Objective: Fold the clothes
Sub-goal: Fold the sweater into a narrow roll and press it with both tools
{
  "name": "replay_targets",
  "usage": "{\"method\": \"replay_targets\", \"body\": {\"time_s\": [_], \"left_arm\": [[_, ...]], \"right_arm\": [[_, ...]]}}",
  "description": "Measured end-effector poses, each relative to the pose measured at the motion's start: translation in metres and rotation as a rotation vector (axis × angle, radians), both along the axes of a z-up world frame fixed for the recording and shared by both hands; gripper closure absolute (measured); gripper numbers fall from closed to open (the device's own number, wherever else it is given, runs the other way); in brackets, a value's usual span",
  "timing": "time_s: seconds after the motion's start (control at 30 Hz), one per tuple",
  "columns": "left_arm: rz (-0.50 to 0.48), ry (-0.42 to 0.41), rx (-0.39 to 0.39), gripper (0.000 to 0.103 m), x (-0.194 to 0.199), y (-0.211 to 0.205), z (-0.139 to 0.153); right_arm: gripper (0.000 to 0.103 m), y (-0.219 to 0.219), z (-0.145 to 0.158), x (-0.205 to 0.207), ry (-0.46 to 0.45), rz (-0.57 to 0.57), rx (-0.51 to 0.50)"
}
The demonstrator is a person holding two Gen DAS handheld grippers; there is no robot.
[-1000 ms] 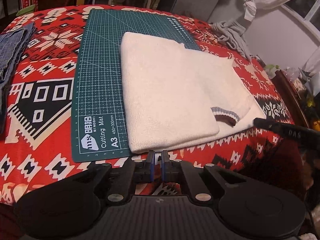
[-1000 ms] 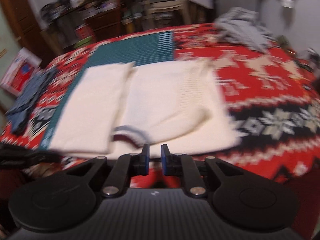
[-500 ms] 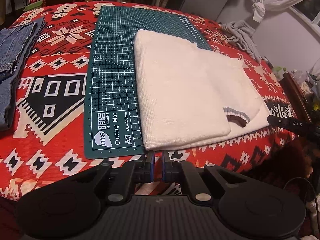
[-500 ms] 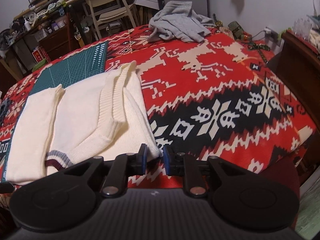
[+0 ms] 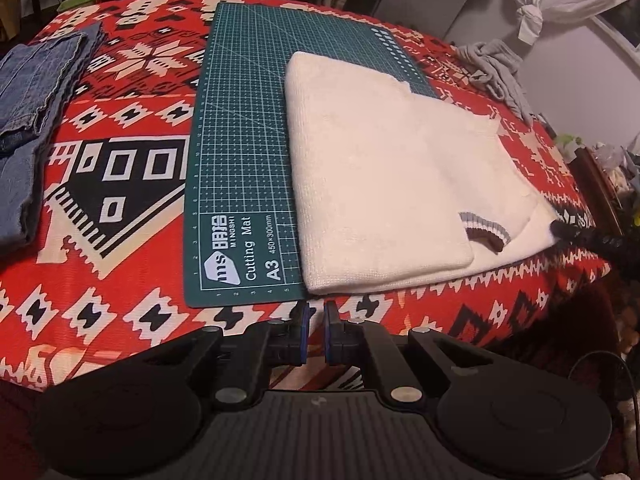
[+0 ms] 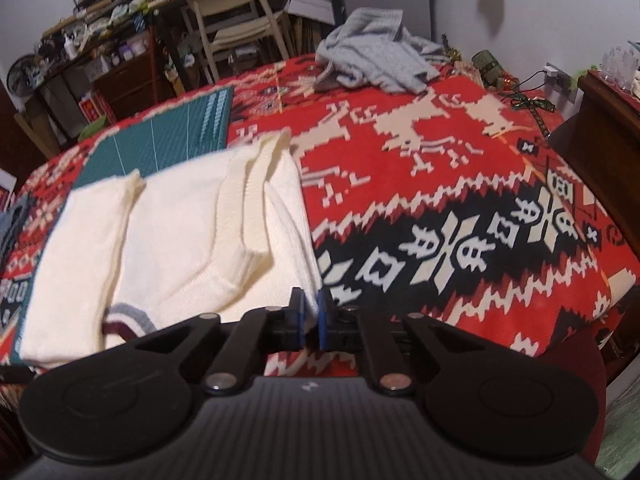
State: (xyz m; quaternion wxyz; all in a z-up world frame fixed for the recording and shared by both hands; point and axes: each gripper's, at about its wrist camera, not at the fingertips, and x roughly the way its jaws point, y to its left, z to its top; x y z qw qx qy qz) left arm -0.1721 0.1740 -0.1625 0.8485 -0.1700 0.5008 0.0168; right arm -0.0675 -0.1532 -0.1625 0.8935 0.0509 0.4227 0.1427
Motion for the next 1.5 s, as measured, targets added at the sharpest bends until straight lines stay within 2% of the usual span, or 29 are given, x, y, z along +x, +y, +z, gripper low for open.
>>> {"method": "replay_targets", "body": {"time_s": [0.1,0.27,0.4,0.5,0.63,0.77,0.87,0.93,1.17,1.27,1.37,1.5], "left_arm": [[0.01,-0.003,-0.006,0.098,-0.001,0.004,0.001],[0.029,-0.01,-0.013,0.098,-0.004,0.01,0.0],[0.057,-0.017,-0.021,0.098,-0.009,0.019,0.001],[0.078,-0.023,-0.026,0.098,-0.014,0.025,0.001],[0.106,-0.029,-0.034,0.098,-0.018,0.034,0.001],[0.125,-0.03,-0.049,0.098,-0.019,0.04,0.001],[0.122,-0.032,-0.076,0.098,-0.02,0.04,0.001],[0.119,-0.041,-0.086,0.098,-0.019,0.041,0.002],[0.086,-0.115,-0.1,0.098,-0.018,0.039,0.011],[0.043,-0.166,-0.111,0.098,-0.013,0.036,0.017],[0.009,-0.205,-0.117,0.098,-0.003,0.032,0.024],[-0.021,-0.225,-0.109,0.098,0.01,0.026,0.026]], "right_arm": [[0.097,0.007,0.022,-0.004,-0.052,0.022,0.042],[0.097,0.05,0.067,-0.013,-0.154,0.151,0.115],[0.098,0.111,0.09,-0.034,-0.209,0.345,0.148],[0.098,0.162,0.087,-0.055,-0.201,0.508,0.15],[0.098,0.218,0.055,-0.072,-0.11,0.668,0.094],[0.097,0.233,0.024,-0.066,-0.019,0.656,0.039],[0.096,0.231,0.019,-0.06,0.011,0.654,0.061],[0.092,0.232,0.019,-0.061,0.02,0.661,0.066],[0.091,0.211,0.034,-0.062,-0.019,0.634,0.13],[0.09,0.192,0.048,-0.054,-0.038,0.582,0.154],[0.089,0.172,0.054,-0.045,-0.058,0.522,0.134],[0.086,0.145,0.05,-0.034,-0.037,0.444,0.133]]}}
